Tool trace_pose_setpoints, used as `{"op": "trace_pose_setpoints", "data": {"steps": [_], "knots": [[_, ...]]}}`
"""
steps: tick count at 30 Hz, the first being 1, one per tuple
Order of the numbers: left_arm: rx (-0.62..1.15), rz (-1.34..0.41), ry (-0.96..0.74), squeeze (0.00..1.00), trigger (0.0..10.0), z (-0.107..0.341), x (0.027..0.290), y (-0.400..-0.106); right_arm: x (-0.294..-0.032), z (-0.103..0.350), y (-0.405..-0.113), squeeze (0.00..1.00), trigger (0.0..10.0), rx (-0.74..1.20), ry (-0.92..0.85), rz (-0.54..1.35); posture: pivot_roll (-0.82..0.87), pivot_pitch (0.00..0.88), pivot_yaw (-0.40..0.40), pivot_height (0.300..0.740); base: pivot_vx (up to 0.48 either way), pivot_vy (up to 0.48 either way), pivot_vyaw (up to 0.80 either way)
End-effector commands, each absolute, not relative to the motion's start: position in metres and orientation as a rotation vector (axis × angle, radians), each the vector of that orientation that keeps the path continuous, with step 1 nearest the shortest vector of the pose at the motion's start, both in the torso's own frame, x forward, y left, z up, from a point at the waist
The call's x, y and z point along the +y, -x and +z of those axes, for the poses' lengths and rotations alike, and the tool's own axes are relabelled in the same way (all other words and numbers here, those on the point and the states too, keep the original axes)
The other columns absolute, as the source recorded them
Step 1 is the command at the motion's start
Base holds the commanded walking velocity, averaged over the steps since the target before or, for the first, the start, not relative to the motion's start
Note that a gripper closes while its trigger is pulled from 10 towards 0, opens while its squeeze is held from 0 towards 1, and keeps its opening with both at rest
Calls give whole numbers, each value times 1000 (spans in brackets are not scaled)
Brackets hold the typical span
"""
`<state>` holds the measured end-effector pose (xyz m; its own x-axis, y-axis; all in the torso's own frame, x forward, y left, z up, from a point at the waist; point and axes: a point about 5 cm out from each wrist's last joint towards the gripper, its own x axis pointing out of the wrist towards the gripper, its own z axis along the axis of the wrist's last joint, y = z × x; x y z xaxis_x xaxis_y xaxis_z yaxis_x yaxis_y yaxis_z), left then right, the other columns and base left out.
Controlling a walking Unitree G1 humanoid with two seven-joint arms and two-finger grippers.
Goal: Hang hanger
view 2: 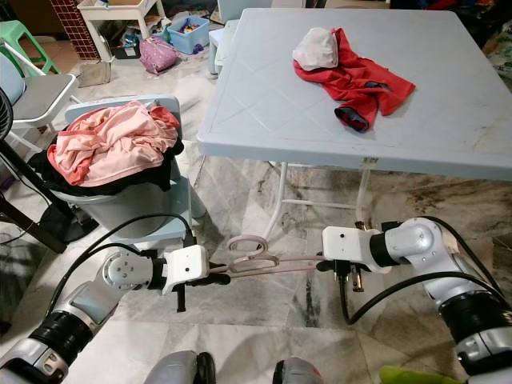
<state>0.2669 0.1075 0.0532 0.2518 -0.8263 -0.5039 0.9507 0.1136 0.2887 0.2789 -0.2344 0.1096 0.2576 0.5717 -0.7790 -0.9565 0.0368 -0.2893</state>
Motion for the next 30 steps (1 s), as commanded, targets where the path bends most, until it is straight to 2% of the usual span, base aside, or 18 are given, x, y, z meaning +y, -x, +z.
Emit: {"op": "trace_pose_setpoints", "data": {"steps": [1,7,8,9,20,27,30], "knots": [[239,-1326,-638,0,10000,52,108,-266,-236,114,-281,0,0,515,916,1244,-55,78,60,740,0,0,0],[238,-1321,-646,0,10000,51,109,-268,-237,114,-283,0,0,521,925,1231,-55,77,58,740,0,0,0],[231,-1317,-651,447,10000,51,109,-269,-237,114,-283,0,0,520,926,1227,-55,77,58,740,0,0,0],[236,-1309,-635,1000,10000,52,108,-270,-237,114,-283,0,0,519,926,1223,-53,71,57,740,0,0,0],[178,-1285,-641,1000,10000,62,103,-275,-241,111,-289,0,0,525,970,1169,-49,69,49,740,0,0,0],[124,-1185,-755,1000,10000,70,108,-283,-236,106,-294,0,0,496,1021,1137,-45,67,41,740,0,0,0],[51,-1085,-791,1000,10000,79,111,-292,-238,102,-294,0,0,514,1054,1143,-43,68,39,740,0,0,0]]}}
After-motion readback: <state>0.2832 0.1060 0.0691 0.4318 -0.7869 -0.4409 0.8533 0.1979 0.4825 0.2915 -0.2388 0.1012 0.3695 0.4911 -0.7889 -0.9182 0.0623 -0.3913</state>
